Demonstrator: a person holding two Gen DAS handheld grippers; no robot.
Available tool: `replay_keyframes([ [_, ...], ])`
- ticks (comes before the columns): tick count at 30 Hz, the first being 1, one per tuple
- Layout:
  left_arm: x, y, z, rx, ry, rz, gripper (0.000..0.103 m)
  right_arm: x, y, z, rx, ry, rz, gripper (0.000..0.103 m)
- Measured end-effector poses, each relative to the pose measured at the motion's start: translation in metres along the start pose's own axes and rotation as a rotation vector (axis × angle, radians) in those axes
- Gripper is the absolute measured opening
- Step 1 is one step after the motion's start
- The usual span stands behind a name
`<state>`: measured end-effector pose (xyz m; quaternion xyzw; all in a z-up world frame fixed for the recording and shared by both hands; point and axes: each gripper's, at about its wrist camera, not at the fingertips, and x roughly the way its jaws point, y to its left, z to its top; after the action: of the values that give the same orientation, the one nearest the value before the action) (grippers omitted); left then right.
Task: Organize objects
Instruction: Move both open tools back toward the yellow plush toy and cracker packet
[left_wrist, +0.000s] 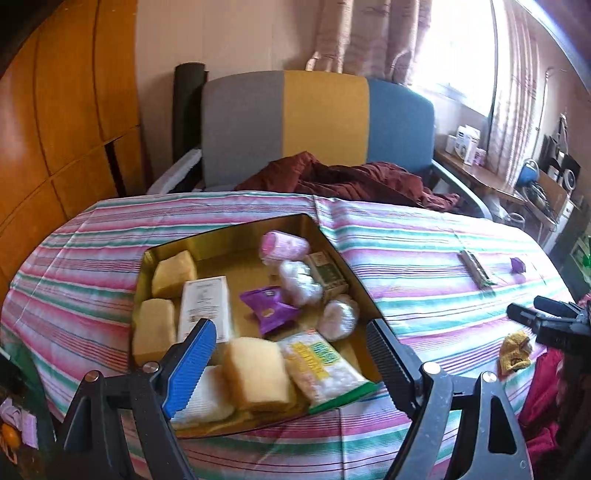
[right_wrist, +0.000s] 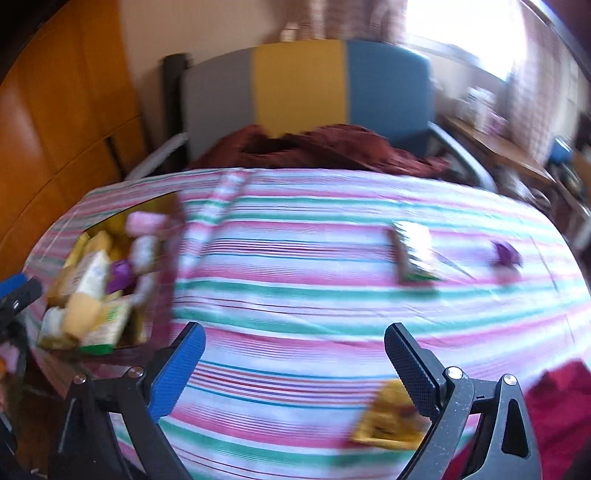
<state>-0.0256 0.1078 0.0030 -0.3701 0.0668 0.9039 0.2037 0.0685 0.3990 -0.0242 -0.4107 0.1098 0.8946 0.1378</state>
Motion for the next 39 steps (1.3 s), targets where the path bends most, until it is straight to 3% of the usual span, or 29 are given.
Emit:
replay_keyframes([
  [4, 0.004, -0.017, 0.001, 0.030, 0.011, -0.042, 0.085, 0.007, -0.060, -0.004, 0.201, 0.065, -0.082, 0.100],
  [9, 0.009, -0.039, 0.004, 0.068, 0.022, -0.093, 0.085, 0.032, -0.103, -0.017, 0.396, 0.193, -0.090, 0.102],
  [12, 0.014, -0.051, 0.005, 0.086, 0.038, -0.128, 0.085, 0.050, -0.109, -0.028, 0.482, 0.259, 0.022, 0.102],
  [14, 0.018, -0.060, 0.005, 0.106, 0.045, -0.145, 0.085, 0.058, -0.103, -0.029, 0.520, 0.271, 0.176, 0.102],
  [17, 0.023, -0.071, 0.005, 0.133, 0.059, -0.179, 0.085, 0.059, -0.094, -0.022, 0.574, 0.227, 0.413, 0.102],
  [19, 0.027, -0.082, 0.005, 0.155, 0.075, -0.211, 0.084, 0.055, -0.091, -0.011, 0.575, 0.188, 0.461, 0.102],
  [28, 0.051, -0.144, -0.007, 0.262, 0.174, -0.440, 0.074, 0.043, -0.112, 0.019, 0.449, 0.125, 0.246, 0.102],
  [39, 0.082, -0.238, -0.027, 0.447, 0.271, -0.674, 0.075, 0.041, -0.172, 0.035, 0.372, 0.139, 0.057, 0.102],
])
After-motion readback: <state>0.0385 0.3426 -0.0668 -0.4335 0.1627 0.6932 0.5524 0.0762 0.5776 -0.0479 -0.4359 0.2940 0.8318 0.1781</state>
